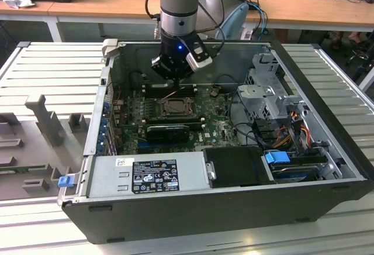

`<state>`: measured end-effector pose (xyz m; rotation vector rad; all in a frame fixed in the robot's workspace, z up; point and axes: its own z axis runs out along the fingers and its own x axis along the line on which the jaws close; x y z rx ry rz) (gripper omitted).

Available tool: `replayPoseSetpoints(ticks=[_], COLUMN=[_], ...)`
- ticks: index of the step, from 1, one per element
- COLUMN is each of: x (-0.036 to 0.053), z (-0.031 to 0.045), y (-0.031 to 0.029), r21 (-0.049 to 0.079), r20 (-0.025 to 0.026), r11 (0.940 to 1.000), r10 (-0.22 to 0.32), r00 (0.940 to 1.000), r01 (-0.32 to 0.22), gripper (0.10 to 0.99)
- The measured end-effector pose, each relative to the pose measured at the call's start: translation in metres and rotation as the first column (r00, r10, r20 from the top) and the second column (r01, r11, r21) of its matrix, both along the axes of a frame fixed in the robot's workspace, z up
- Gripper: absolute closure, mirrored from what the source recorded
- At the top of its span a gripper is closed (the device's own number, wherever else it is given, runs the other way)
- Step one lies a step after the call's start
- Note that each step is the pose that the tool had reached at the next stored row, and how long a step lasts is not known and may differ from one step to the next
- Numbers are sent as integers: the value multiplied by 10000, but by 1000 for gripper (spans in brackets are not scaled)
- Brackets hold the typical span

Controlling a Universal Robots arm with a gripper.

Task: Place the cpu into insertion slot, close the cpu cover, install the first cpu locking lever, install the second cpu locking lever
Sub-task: 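Install the first cpu locking lever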

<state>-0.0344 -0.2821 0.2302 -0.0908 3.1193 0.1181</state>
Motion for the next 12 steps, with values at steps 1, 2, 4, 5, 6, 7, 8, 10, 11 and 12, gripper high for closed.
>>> replayPoseSetpoints(ticks=[1, 2, 4, 5, 6, 7, 8, 10, 11, 12], x=[13, 20, 36, 55, 69, 78, 88, 98, 107, 111], z=[-12, -20, -42, -61, -73, -82, -96, -113, -129, -138], y=[2, 2, 2, 2, 2, 2, 2, 3, 4, 4], r21=[-1, -1, 0, -1, -1, -1, -1, -2, -1, -1], r20=[0, 0, 0, 0, 0, -1, 0, -1, 0, 0], r11=[10000, 10000, 10000, 10000, 10000, 10000, 10000, 10000, 9999, 9999], r10=[8, 23, 61, 76, 81, 84, 90, 97, 103, 106], r00=[10000, 10000, 10000, 10000, 10000, 10000, 10000, 10000, 9999, 9999], r01=[-8, -23, -61, -76, -81, -84, -90, -97, -103, -106], gripper=[980, 980, 980, 980, 980, 980, 980, 980, 980, 980])
